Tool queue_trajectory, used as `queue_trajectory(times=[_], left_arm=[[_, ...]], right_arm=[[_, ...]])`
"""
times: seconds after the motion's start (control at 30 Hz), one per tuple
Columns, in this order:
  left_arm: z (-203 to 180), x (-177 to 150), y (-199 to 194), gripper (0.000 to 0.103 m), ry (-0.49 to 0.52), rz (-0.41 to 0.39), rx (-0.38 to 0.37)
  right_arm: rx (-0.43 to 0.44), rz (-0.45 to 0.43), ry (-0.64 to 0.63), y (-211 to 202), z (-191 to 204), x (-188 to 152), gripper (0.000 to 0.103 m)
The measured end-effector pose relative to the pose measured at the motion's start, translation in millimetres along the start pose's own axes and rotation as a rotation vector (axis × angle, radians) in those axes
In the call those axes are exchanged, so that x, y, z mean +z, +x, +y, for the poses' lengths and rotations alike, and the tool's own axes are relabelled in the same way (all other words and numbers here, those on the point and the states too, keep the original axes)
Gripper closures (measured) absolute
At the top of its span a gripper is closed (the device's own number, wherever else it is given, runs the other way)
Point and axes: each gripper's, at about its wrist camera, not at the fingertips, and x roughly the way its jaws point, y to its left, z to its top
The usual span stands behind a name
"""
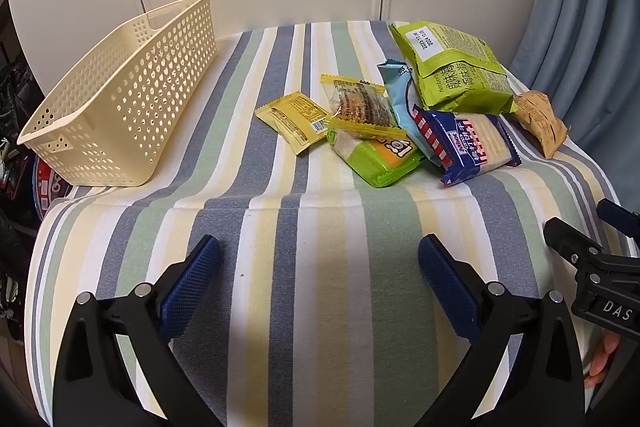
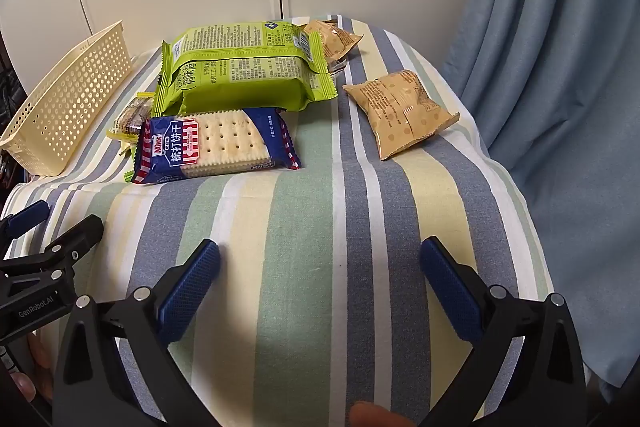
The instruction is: Organize snacks
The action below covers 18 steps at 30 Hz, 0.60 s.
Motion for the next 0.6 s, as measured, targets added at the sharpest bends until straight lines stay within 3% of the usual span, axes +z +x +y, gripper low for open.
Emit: queue_trajectory(times=[0.6], left_arm=[[1.2, 0.5, 0.1, 0.002, -0.004, 0.001, -0.005]], right_arm=[[-0.003, 0.002, -0.002, 1.3, 2.0, 0.7, 0.005]])
